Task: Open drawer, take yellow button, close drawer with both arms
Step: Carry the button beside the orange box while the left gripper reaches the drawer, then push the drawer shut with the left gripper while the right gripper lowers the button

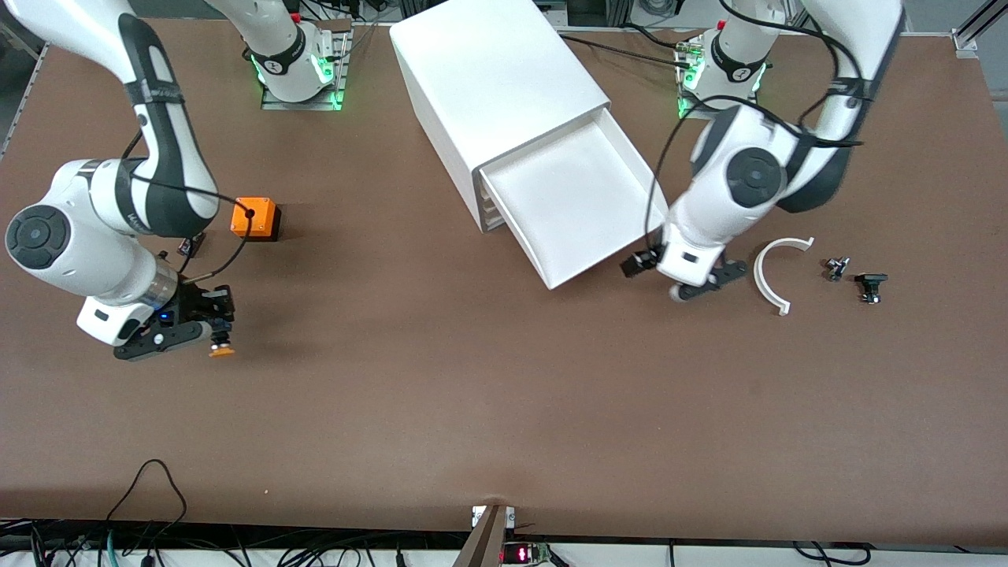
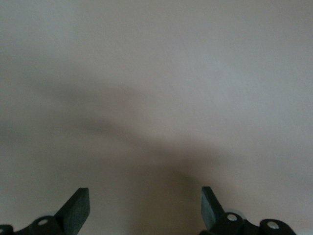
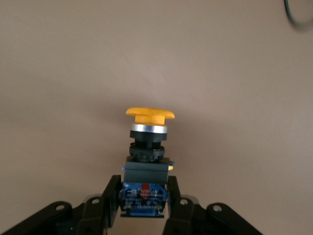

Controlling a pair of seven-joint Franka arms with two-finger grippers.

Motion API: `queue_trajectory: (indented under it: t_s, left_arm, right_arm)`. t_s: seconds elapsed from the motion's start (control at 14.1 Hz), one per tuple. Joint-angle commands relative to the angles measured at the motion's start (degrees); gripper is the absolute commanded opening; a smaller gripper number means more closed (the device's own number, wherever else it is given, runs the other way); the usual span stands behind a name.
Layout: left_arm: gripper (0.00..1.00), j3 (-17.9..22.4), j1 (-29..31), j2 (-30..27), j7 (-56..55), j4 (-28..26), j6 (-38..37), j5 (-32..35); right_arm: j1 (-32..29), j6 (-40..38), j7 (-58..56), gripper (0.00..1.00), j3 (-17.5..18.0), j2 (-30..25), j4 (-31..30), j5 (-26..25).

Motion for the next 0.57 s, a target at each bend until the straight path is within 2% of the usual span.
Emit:
queue_trajectory:
  t_s: [0.0,0.28,0.43,0.5]
  left_arm:
    - [1.00,-5.85,-0.27,-3.42,-2.07,-4.23,0.67,-2.75]
    - [1.00,-14.03,-0.27,-6.58,-4.00,-8.63,-0.03,-8.46]
    - [1.00,-17.29,-0.27,-6.85,-4.09,-9.25,-0.90,-9.26]
    - [1.00,-19.13,-0.27,-7.03,-4.18,-9.78,-1.17,-10.48]
  right_arm:
    - [-2.79,4.09,-1.53,0.28,1.48,-1.39,-6.71,-0.52]
    - [-2.79,20.16,-4.34,0.28,1.48,1.77,-17.00,-0.87]
    - [-2.88,21.34,-6.01,0.30,1.48,1.95,-17.72,-0.69]
    - [-2.88,20.90,-5.41,0.41,1.48,1.78,-17.37,-0.60]
